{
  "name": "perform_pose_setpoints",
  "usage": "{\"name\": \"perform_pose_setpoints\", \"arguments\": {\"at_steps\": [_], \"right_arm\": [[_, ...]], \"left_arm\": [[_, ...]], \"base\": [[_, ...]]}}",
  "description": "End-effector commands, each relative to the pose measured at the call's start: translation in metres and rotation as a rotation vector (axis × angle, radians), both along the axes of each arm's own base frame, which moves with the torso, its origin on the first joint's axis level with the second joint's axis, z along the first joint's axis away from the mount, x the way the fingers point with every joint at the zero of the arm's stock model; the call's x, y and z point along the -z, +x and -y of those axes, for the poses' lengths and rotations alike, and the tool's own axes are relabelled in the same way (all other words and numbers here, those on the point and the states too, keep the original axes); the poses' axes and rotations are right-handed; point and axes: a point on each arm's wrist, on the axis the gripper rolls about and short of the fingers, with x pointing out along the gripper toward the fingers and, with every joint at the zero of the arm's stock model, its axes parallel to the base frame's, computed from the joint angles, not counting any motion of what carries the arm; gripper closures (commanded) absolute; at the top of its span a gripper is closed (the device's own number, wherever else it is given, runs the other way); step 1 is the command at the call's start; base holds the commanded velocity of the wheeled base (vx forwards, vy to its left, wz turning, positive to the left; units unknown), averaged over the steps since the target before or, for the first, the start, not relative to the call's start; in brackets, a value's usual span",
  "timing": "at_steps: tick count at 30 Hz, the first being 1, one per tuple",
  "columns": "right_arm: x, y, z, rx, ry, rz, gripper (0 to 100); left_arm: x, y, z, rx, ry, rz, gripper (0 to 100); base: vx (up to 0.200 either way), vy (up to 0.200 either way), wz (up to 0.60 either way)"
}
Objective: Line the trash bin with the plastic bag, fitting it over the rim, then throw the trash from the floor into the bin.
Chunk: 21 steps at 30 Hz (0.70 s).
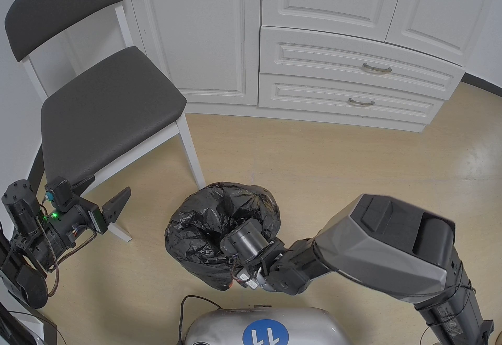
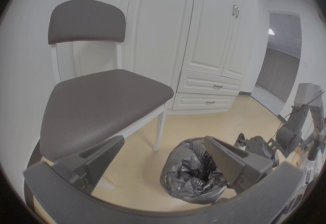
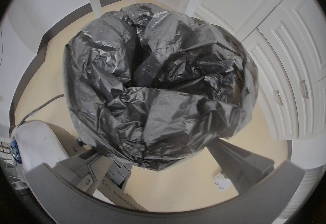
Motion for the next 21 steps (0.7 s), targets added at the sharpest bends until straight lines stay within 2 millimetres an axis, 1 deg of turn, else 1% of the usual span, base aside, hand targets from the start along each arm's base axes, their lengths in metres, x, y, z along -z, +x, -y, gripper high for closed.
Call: {"name": "perform_pose_setpoints", "arguments": {"at_steps": [1, 2, 3, 5, 8, 10, 12, 13, 16, 19, 21], "right_arm": [[0.008, -0.024, -0.023, -0.083, -0.001, -0.018, 0], [0.008, -0.025, -0.024, -0.087, 0.000, -0.019, 0], [0.008, -0.032, -0.030, -0.108, 0.003, -0.018, 0], [0.007, -0.039, -0.036, -0.124, 0.009, -0.015, 0], [0.003, -0.048, -0.038, -0.126, 0.024, -0.021, 0], [-0.013, -0.062, -0.033, -0.116, 0.049, -0.029, 0], [-0.021, -0.066, -0.028, -0.114, 0.054, -0.030, 0], [-0.033, -0.071, -0.020, -0.110, 0.065, -0.027, 0], [-0.043, -0.076, -0.009, -0.088, 0.079, -0.032, 0], [-0.048, -0.081, -0.001, -0.067, 0.091, -0.043, 0], [-0.055, -0.087, 0.009, -0.042, 0.105, -0.053, 0]], "left_arm": [[0.007, 0.004, 0.000, 0.000, 0.001, -0.032, 0], [0.007, 0.004, 0.000, 0.000, 0.001, -0.032, 0], [0.009, 0.004, 0.002, 0.008, 0.001, -0.038, 0], [0.010, 0.005, 0.004, 0.016, 0.002, -0.043, 0], [0.010, 0.004, 0.005, 0.019, 0.002, -0.046, 0], [0.010, 0.003, 0.005, 0.020, 0.002, -0.048, 0], [0.010, 0.003, 0.006, 0.025, 0.002, -0.049, 0], [0.011, 0.003, 0.008, 0.033, 0.002, -0.051, 0], [0.011, 0.003, 0.009, 0.040, 0.003, -0.052, 0], [0.011, 0.002, 0.009, 0.040, 0.002, -0.051, 0], [0.012, 0.002, 0.009, 0.040, 0.001, -0.056, 0]], "base": [[0.000, 0.000, 0.00], [0.000, 0.000, 0.00], [0.000, 0.000, 0.00], [0.000, 0.000, 0.00], [0.000, 0.000, 0.00], [0.000, 0.000, 0.00], [0.000, 0.000, 0.00], [0.000, 0.000, 0.00], [0.000, 0.000, 0.00], [0.000, 0.000, 0.00], [0.000, 0.000, 0.00]]}}
